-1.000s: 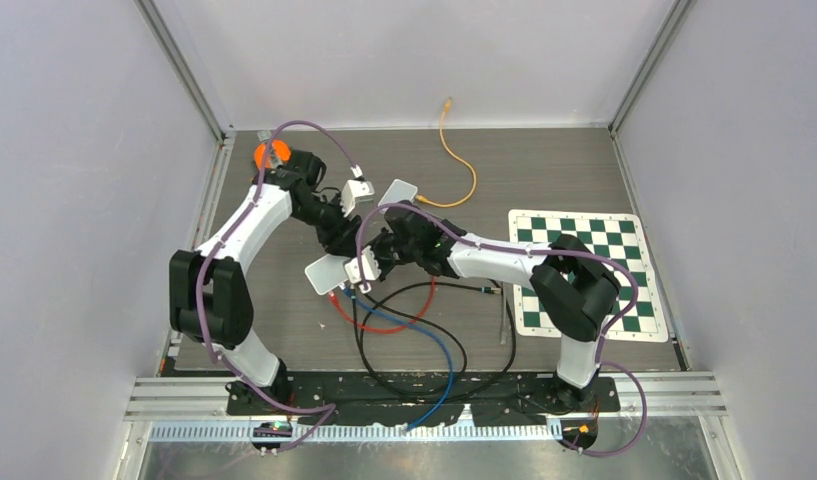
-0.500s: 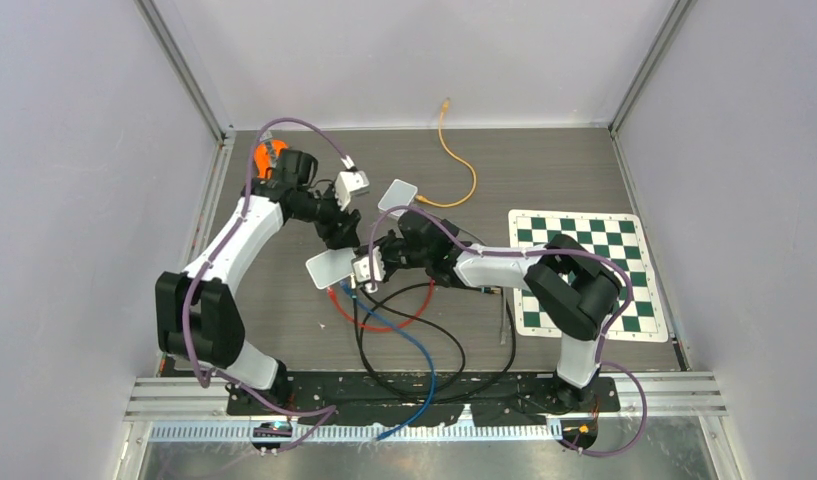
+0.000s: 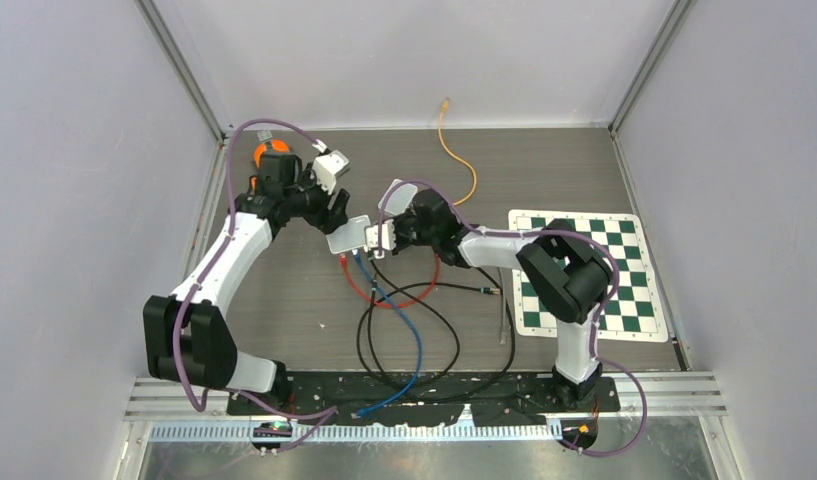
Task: Insert the plug into the switch port
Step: Place the switch port at the center of the board.
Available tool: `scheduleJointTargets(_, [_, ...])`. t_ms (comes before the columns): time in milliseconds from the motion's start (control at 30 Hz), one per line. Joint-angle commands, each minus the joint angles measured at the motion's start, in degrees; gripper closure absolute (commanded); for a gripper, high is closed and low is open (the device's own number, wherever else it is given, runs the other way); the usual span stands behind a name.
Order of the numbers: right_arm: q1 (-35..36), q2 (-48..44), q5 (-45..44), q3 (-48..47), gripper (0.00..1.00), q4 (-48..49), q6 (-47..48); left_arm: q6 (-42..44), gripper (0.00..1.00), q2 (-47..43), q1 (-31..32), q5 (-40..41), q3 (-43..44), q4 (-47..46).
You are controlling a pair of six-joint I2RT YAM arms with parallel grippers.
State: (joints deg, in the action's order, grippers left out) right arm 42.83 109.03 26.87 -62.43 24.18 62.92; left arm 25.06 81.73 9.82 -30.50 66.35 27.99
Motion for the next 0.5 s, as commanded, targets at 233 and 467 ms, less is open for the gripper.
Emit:
scheduleJointTargets(233, [-1.2, 13.2, -12.2, -24.1, 0.95, -11.5, -2.6, -26.8, 0.33, -8.3, -0.5, 29.5, -1.7, -2.2])
scheduleJointTargets(467, [-1.2, 21.1, -16.9, -37.5, 0.95, -16.5, -4.6, -32.6, 0.33, -16.8, -0.5, 35.0, -9.8, -5.9])
